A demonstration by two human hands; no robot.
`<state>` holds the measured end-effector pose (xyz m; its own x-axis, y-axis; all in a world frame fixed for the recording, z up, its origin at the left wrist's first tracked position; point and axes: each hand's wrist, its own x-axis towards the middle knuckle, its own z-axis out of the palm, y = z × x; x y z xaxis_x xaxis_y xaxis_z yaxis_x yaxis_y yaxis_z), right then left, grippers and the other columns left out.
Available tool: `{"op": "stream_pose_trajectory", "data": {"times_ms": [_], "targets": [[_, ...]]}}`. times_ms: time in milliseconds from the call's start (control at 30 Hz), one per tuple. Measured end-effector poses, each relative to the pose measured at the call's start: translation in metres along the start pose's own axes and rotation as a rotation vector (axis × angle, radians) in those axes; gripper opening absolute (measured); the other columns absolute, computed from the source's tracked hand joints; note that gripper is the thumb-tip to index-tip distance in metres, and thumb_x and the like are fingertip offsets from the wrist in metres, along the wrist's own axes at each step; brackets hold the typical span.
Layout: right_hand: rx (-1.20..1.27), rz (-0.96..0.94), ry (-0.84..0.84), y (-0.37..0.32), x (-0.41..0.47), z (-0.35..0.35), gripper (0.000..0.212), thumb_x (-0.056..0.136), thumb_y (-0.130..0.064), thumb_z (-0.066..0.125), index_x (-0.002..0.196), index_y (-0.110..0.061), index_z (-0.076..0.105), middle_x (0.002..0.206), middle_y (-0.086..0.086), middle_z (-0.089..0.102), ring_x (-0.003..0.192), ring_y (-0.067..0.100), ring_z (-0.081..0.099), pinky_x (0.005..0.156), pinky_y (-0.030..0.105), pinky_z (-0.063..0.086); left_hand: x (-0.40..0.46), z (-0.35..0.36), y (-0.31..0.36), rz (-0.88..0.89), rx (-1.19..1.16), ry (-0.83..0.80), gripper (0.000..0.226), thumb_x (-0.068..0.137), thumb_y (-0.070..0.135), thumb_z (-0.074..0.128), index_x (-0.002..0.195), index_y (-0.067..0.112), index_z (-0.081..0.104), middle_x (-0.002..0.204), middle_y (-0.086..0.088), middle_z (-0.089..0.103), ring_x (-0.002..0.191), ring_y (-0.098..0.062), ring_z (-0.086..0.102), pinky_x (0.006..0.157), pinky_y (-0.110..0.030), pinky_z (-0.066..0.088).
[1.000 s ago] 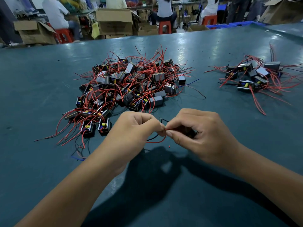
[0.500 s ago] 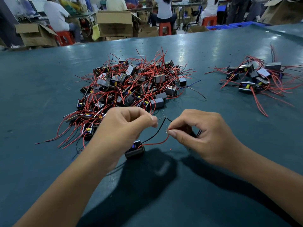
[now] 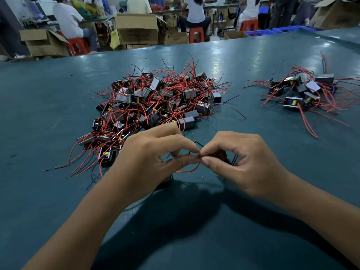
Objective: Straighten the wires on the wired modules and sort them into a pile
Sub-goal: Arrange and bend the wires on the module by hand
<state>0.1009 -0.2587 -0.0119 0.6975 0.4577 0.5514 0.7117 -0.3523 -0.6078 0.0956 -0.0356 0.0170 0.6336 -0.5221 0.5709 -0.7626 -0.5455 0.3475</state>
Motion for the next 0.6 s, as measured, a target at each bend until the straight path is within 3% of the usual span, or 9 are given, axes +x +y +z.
{"op": "stream_pose_trajectory", "data": {"times_ms": [200, 300, 400, 467, 600], "targets": [[-0.164, -0.131, 0.019, -0.003, -0.001, -0.001, 0.006, 0.091, -0.015, 0.069, 0.090, -0.010, 0.074, 0.080, -0.005, 0.062, 0.071, 0.008, 0.056, 0.068, 0.021, 0.044, 0.001, 0.000, 0.007, -0.120, -0.053, -0.067, 0.016, 0.089, 0.035, 0.071, 0.085, 0.021, 0.076, 0.076, 0.009, 0.056, 0.067, -0.007, 0.054, 0.060, -0.029, 0.044], [-0.332, -0.246, 0.045, -0.004, 0.000, 0.000, 0.008, 0.091, -0.012, 0.067, 0.090, -0.008, 0.074, 0.079, 0.001, 0.063, 0.071, 0.018, 0.055, 0.067, 0.029, 0.044, -0.001, 0.000, 0.011, -0.338, -0.326, -0.116, 0.018, 0.085, 0.037, 0.073, 0.077, 0.021, 0.074, 0.063, 0.009, 0.054, 0.054, -0.004, 0.040, 0.051, -0.018, 0.031], [-0.426, -0.320, 0.068, -0.003, 0.000, 0.001, 0.010, 0.093, -0.010, 0.066, 0.088, -0.007, 0.074, 0.077, 0.004, 0.063, 0.068, 0.023, 0.053, 0.064, 0.035, 0.042, -0.002, 0.003, 0.011, -0.618, -0.591, -0.135, 0.026, 0.076, 0.037, 0.078, 0.075, 0.012, 0.074, 0.056, -0.002, 0.044, 0.054, -0.016, 0.028, 0.048, -0.027, 0.020], [-0.449, -0.348, 0.065, -0.003, 0.001, 0.002, 0.013, 0.095, -0.010, 0.064, 0.087, -0.007, 0.073, 0.076, 0.005, 0.063, 0.067, 0.025, 0.053, 0.062, 0.037, 0.041, -0.002, 0.005, 0.012, -0.802, -0.762, -0.169, 0.026, 0.071, 0.030, 0.087, 0.070, 0.008, 0.072, 0.054, 0.001, 0.040, 0.052, -0.016, 0.020, 0.046, -0.027, 0.013], [-0.386, -0.303, 0.054, -0.003, 0.000, 0.002, 0.008, 0.092, -0.009, 0.066, 0.088, -0.007, 0.073, 0.078, 0.003, 0.063, 0.070, 0.022, 0.055, 0.066, 0.031, 0.042, -0.001, 0.010, 0.015, -0.946, -1.011, -0.231, 0.018, 0.077, 0.023, 0.072, 0.059, 0.018, 0.069, 0.055, 0.006, 0.033, 0.044, -0.009, 0.019, 0.041, -0.019, 0.014]]}}
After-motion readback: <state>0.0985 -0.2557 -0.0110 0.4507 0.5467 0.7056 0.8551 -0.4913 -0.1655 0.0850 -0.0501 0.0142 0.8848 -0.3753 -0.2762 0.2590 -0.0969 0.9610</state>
